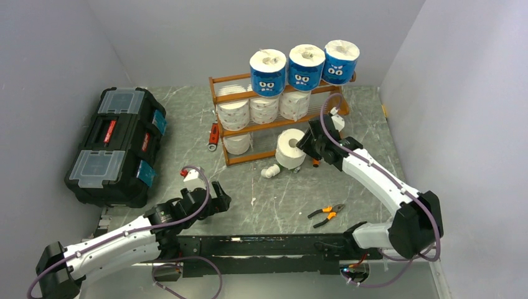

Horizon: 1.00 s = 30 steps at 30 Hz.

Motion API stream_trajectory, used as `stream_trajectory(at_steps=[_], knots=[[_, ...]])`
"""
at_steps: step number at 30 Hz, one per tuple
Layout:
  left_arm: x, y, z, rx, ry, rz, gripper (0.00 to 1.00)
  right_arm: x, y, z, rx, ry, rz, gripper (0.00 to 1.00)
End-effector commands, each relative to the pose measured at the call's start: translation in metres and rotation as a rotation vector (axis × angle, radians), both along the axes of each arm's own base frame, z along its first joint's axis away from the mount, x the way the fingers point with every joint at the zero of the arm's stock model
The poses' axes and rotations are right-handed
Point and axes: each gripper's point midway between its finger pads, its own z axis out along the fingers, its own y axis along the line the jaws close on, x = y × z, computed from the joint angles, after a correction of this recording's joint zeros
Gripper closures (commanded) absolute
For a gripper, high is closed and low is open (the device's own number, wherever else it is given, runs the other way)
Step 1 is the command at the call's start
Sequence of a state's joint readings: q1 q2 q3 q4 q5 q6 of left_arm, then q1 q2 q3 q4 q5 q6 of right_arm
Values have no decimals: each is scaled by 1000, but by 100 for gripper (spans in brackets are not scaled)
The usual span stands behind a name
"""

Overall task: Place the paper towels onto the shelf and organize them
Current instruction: Place the paper towel on the shelf.

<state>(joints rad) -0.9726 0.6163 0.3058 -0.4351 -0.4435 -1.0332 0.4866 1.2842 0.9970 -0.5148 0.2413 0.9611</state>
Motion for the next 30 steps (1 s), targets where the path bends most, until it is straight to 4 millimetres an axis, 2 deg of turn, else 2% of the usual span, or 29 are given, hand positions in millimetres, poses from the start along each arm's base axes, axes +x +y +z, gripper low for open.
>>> stream_trajectory(at_steps=[1, 9, 25, 30], knots=[[6, -1, 16, -6, -44, 2, 1, 36, 20, 41, 110, -147, -10, 98], [4, 5, 18, 6, -45, 8, 1, 57, 34, 28, 168, -154, -41, 99], [5, 16, 25, 13, -77, 39, 1, 88, 56, 31, 223, -172, -40, 100], [6, 15, 27, 17, -80, 36, 1, 94, 63, 26, 228, -155, -38, 100]])
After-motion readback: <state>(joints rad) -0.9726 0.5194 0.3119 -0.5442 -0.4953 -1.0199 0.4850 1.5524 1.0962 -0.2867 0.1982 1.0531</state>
